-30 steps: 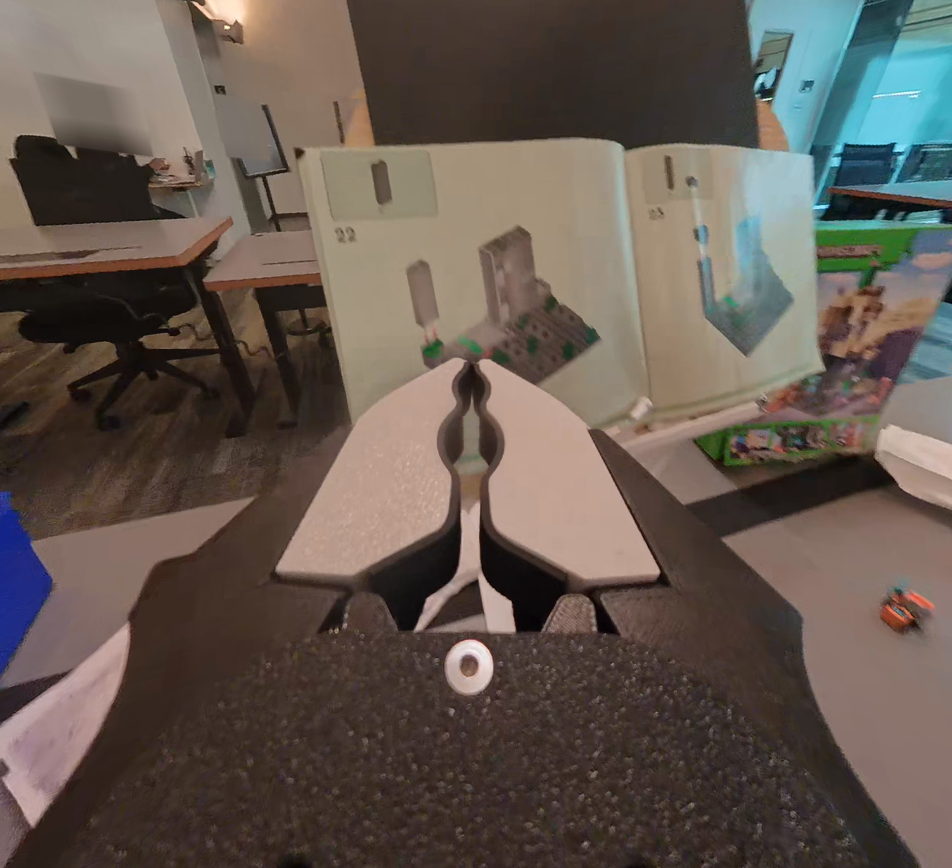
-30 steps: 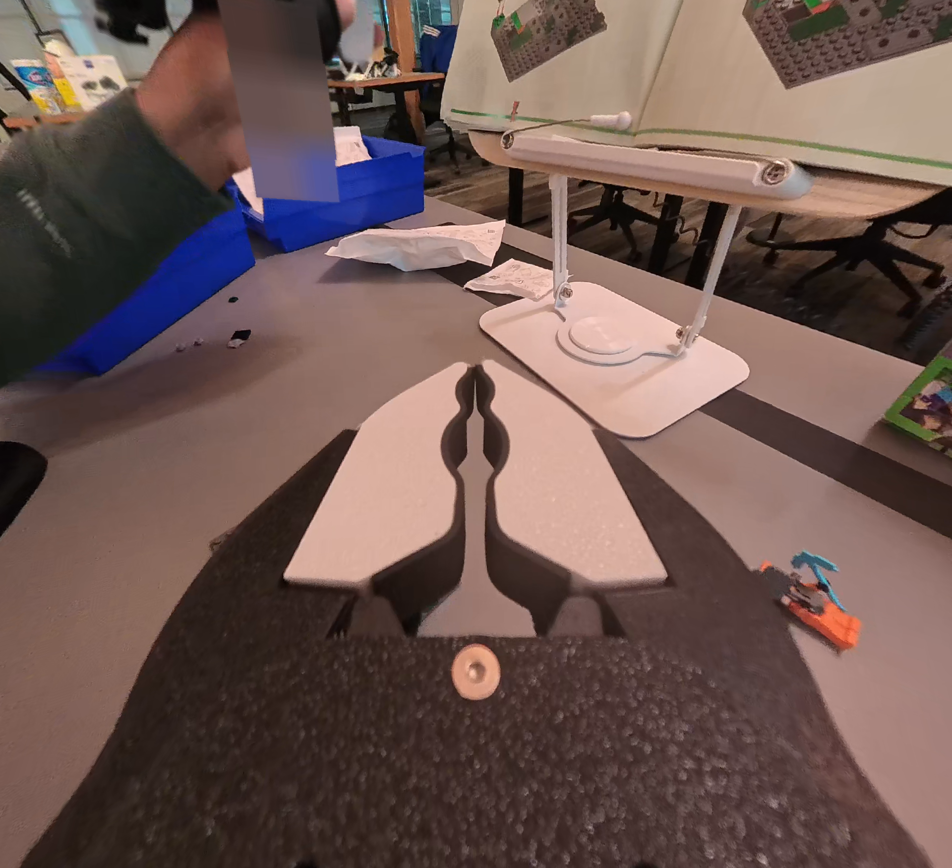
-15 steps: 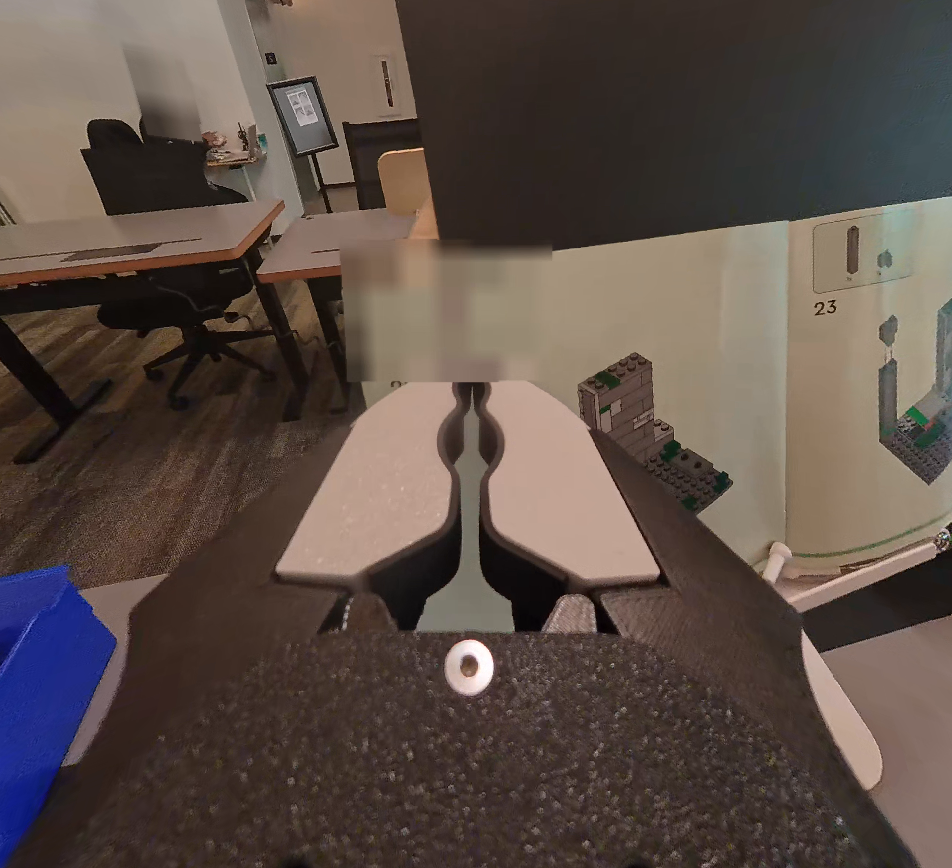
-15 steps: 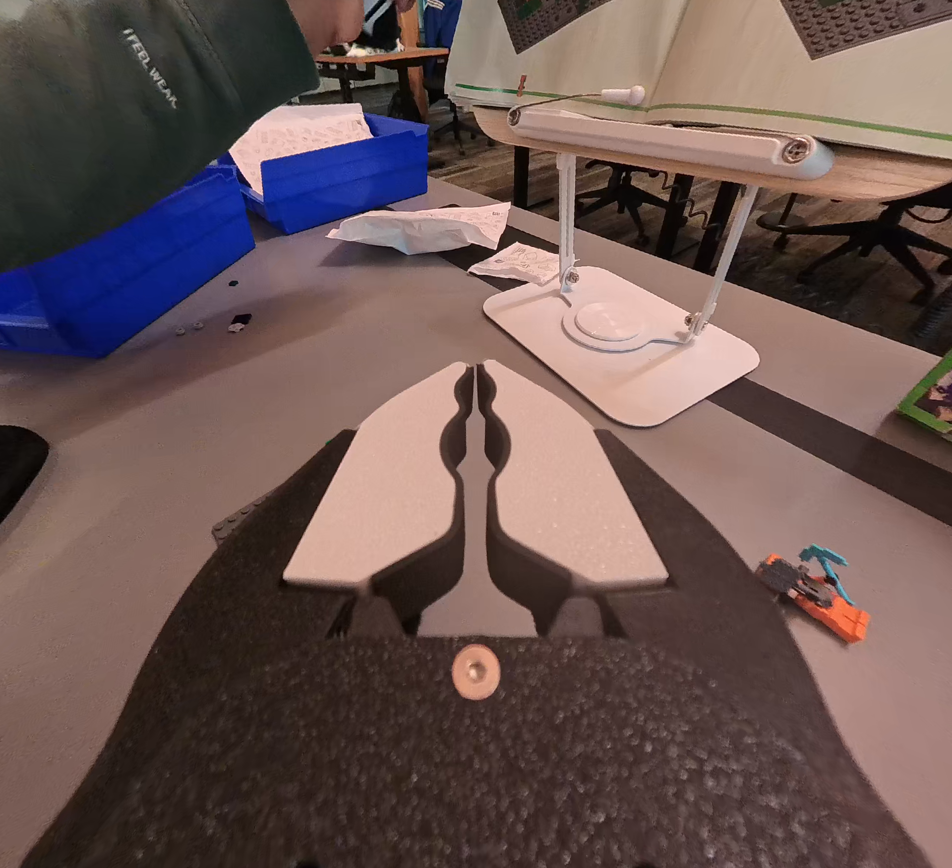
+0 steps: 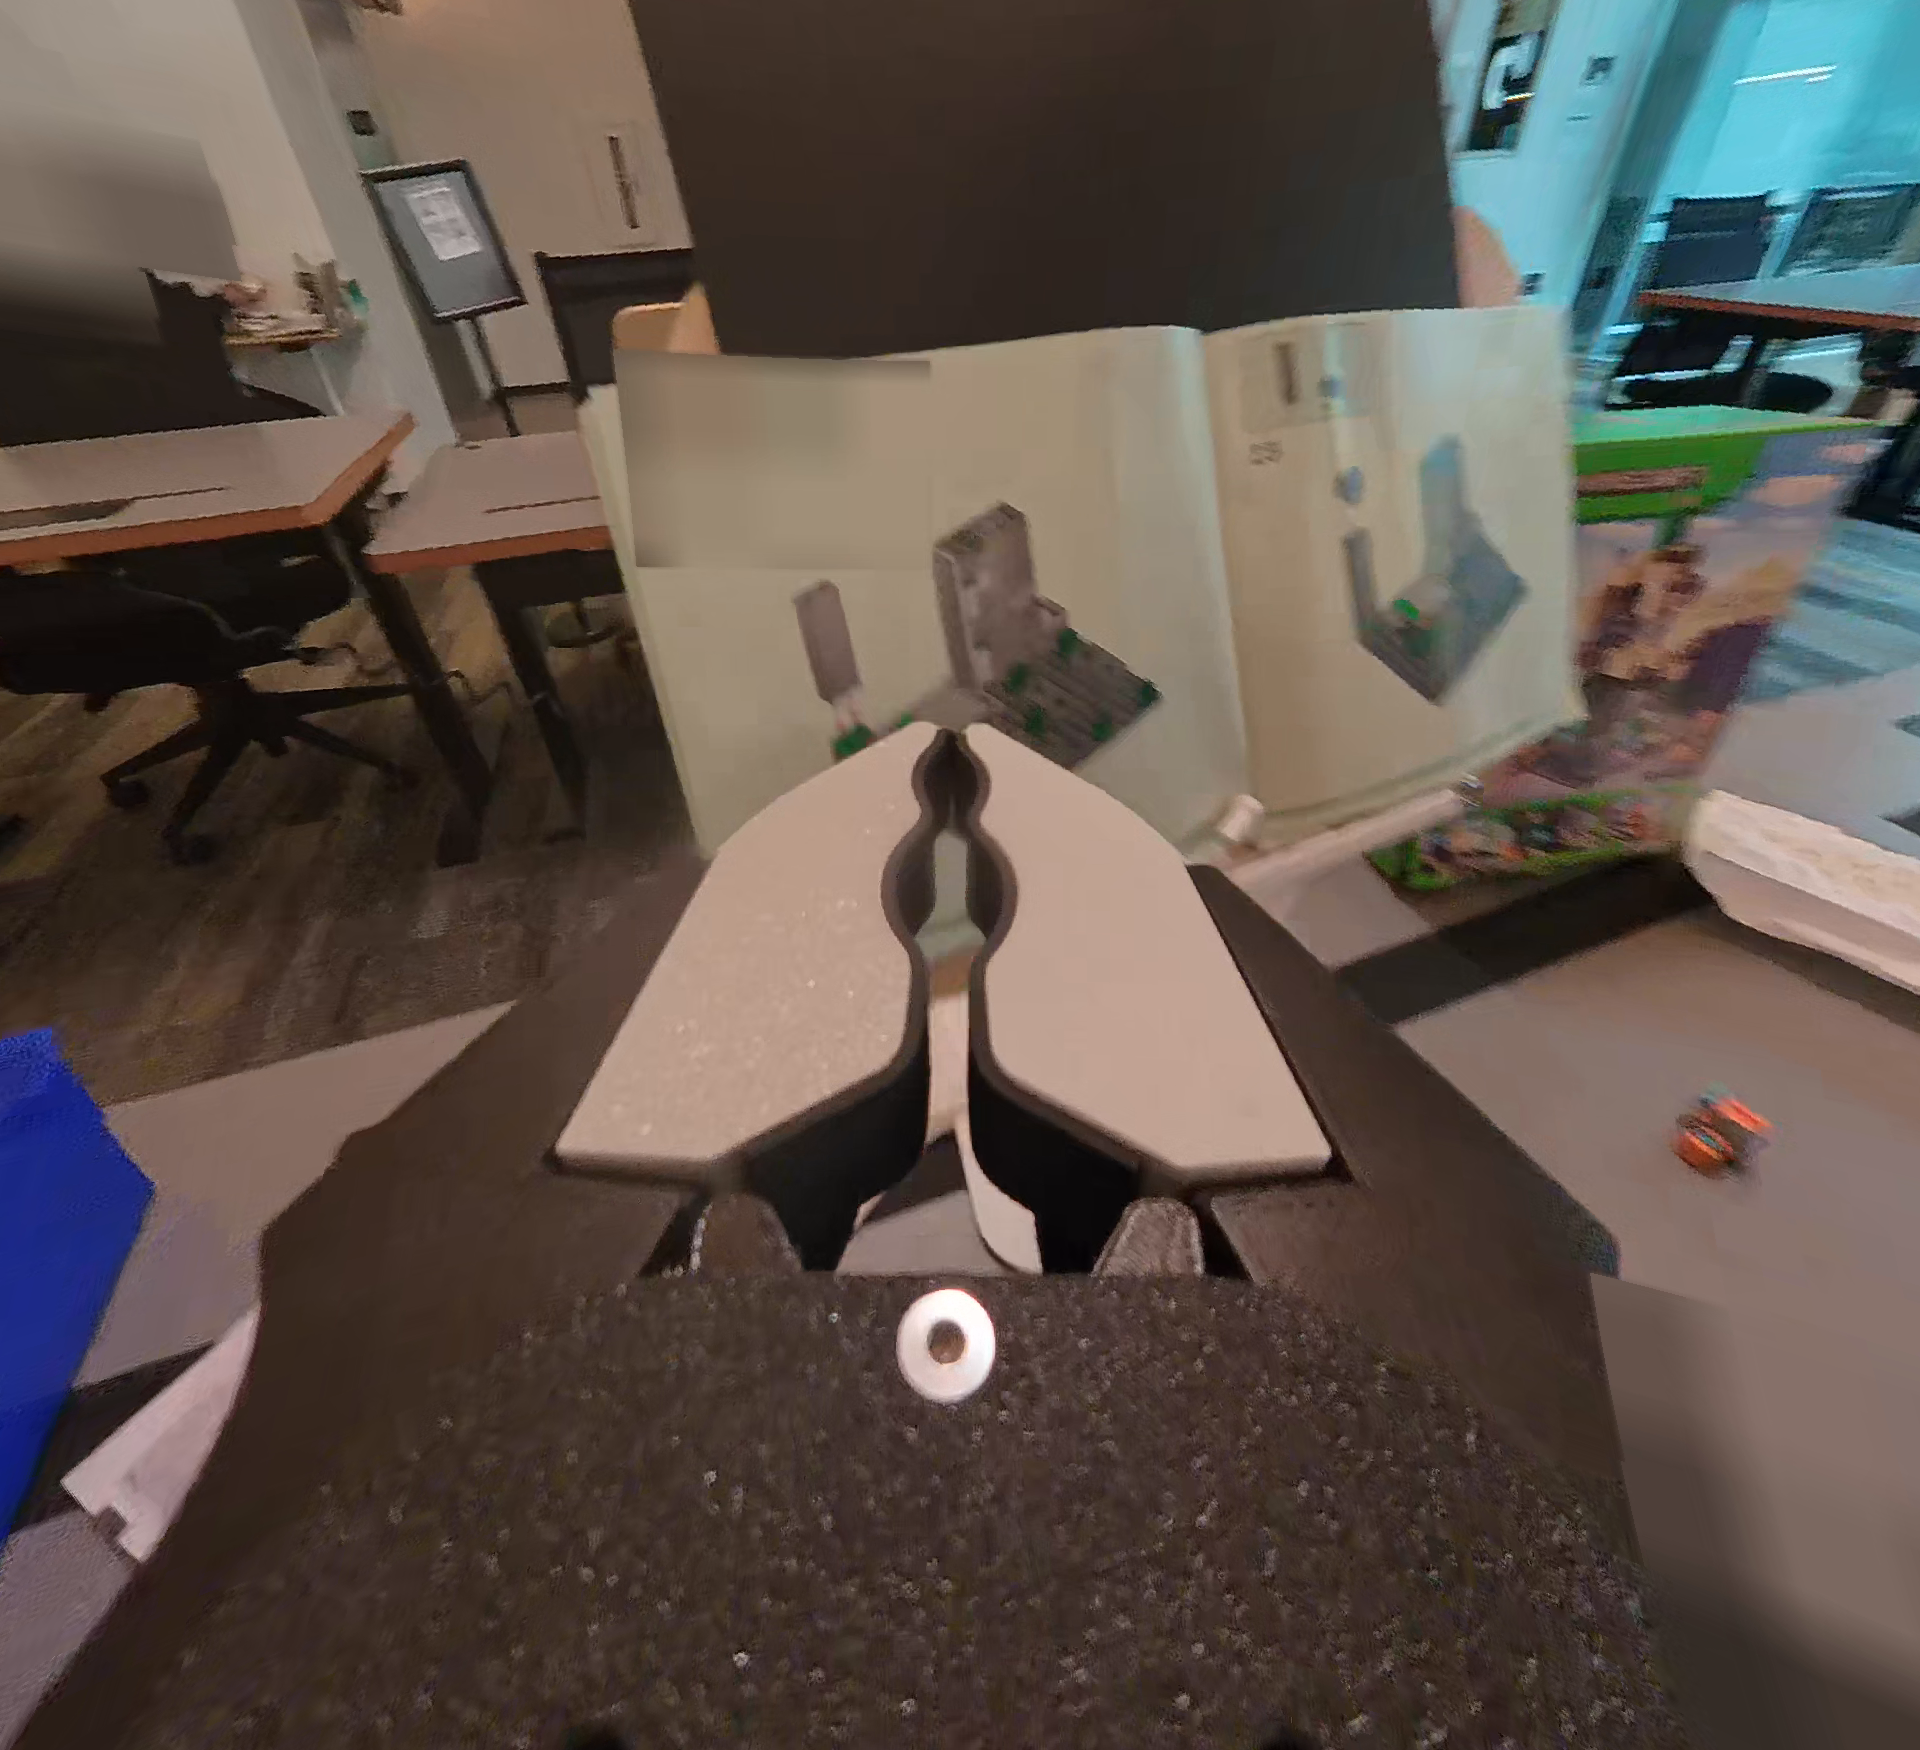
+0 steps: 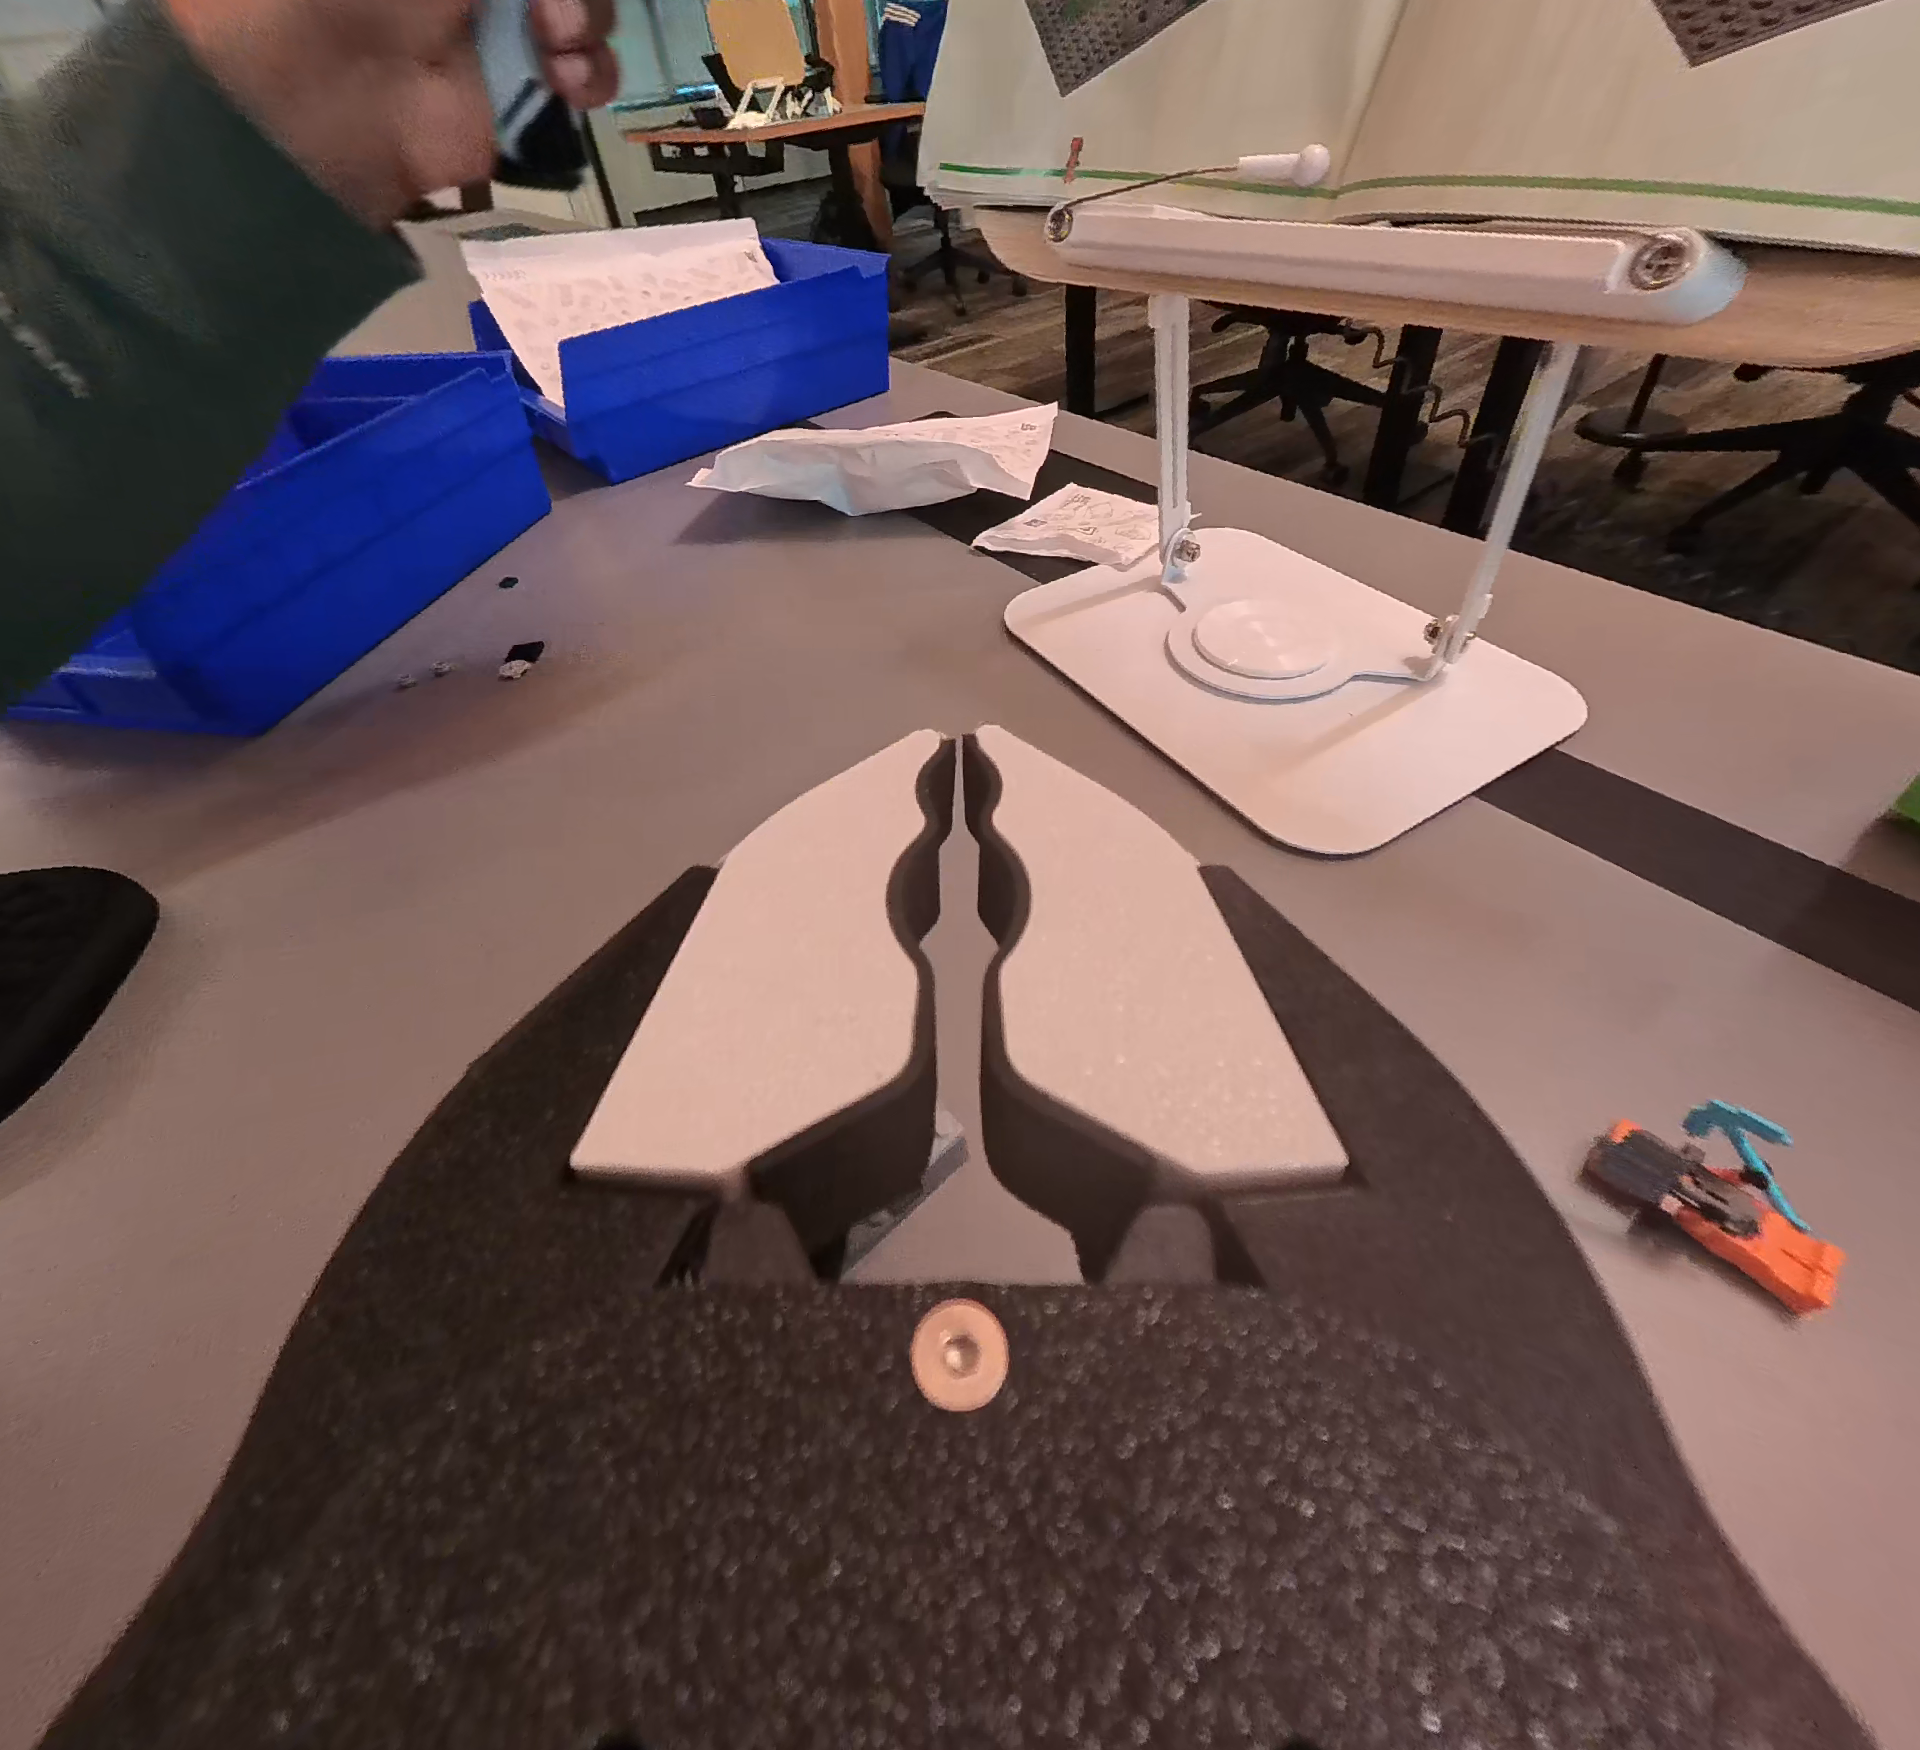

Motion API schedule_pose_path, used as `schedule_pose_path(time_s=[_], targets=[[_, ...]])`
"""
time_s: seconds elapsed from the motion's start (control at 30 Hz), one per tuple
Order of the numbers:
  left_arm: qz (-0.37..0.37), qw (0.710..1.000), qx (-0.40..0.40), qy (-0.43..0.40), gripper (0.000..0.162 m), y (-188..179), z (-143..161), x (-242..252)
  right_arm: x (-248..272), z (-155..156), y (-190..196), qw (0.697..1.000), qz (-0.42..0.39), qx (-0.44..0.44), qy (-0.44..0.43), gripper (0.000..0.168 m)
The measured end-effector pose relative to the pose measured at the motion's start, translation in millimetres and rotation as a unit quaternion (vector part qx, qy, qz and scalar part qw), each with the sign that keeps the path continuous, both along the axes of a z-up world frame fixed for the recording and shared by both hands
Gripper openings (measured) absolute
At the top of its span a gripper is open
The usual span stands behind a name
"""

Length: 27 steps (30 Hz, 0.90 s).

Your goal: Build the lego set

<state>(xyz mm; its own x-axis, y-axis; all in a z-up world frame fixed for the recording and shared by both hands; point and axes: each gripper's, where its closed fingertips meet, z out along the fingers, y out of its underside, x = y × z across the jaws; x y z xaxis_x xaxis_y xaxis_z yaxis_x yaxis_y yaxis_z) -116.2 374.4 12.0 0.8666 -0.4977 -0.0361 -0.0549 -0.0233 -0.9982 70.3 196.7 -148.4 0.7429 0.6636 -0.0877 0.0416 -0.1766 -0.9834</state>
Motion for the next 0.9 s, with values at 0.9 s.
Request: schedule_pose_path(time_s=[0.9], targets=[[0.137, 0.914, -0.334, 0.185, 0.026, -154.2, -230.6, -314.0, -6.9, -10.1, 0.1, 1.0, 0.014, -0.023, 0.002, 0.002]])
